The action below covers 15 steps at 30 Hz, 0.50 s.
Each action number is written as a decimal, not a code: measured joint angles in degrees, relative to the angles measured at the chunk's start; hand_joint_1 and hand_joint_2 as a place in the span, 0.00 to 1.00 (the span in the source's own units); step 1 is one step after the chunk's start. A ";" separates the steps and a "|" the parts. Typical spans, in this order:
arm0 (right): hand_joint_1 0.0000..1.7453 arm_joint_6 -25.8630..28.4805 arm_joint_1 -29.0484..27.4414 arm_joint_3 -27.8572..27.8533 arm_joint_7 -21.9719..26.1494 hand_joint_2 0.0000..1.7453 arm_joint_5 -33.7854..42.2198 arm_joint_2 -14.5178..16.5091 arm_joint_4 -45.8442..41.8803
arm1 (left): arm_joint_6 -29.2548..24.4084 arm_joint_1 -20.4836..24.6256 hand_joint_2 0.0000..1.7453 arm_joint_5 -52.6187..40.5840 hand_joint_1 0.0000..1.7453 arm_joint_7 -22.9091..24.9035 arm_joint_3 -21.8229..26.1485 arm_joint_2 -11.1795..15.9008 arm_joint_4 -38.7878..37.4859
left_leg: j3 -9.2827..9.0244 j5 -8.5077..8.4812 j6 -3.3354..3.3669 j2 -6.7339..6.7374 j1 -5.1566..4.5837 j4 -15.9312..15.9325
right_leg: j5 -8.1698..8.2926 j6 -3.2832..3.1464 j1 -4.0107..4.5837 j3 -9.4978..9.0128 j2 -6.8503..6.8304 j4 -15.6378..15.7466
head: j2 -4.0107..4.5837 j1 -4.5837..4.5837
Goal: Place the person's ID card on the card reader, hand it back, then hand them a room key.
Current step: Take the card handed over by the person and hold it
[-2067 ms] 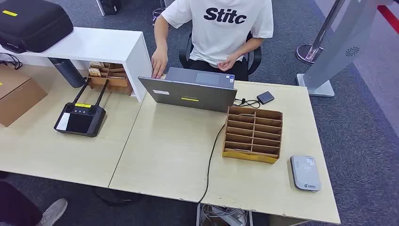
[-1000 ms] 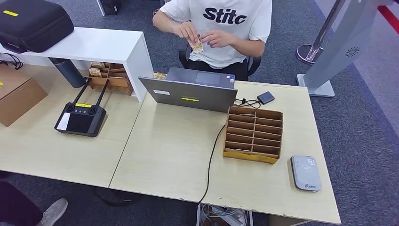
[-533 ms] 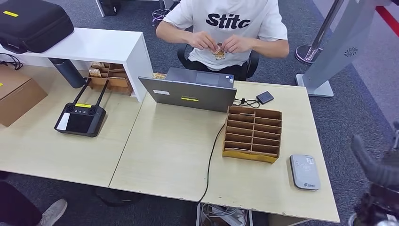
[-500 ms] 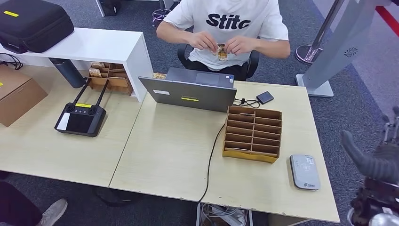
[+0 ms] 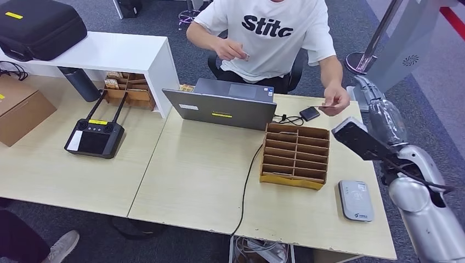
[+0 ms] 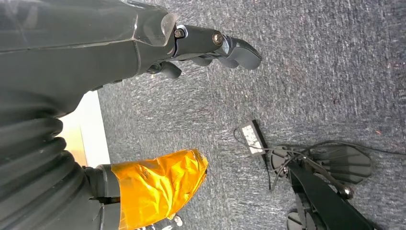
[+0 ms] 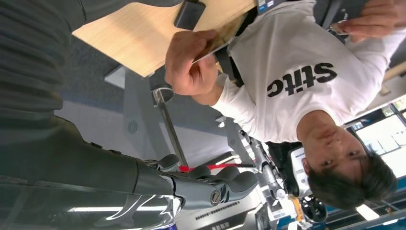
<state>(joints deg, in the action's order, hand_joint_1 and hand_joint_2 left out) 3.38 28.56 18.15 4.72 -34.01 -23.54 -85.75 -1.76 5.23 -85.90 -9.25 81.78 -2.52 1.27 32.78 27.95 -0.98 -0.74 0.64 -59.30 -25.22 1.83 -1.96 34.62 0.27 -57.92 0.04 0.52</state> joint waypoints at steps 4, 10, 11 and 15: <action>0.00 -0.20 1.34 3.24 1.14 1.00 -2.67 -0.46 1.40 | 0.01 0.11 1.00 0.00 0.00 0.23 -0.82 -0.20 0.00 | 0.01 0.00 0.00 0.00 0.00 0.00 | 0.00 0.00 0.00 0.00 0.00 0.00 | 0.00 0.00; 0.00 -0.12 1.43 6.86 2.80 1.00 -5.07 -0.48 2.27 | 0.20 0.19 1.00 0.00 0.00 0.24 -1.99 -0.46 0.00 | 0.02 0.01 0.00 -0.01 0.00 0.00 | 0.00 0.01 0.00 0.01 -0.01 0.01 | 0.00 0.00; 0.00 -0.12 1.44 7.35 2.81 1.00 -5.33 -0.48 2.47 | 0.28 0.20 1.00 0.00 0.00 0.24 -2.10 -0.50 0.00 | 0.02 0.01 0.00 -0.01 0.00 0.00 | 0.00 0.01 0.00 0.01 -0.01 0.01 | 0.00 0.01; 0.00 0.01 1.46 8.64 2.90 1.00 -6.08 -0.46 3.21 | 0.46 0.22 1.00 0.00 0.00 0.24 -2.58 -0.56 0.00 | 0.02 0.01 0.00 -0.01 0.00 0.00 | 0.00 0.01 0.00 0.01 -0.01 0.01 | 0.00 -0.01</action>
<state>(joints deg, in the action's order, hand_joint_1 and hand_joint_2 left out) 3.38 30.02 26.79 7.62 -40.09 -24.00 -82.54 -1.30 5.45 -85.90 -9.01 79.20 -3.08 1.27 32.80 27.96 -0.98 -0.75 0.64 -59.30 -25.22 1.83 -1.96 34.63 0.26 -57.91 0.04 0.51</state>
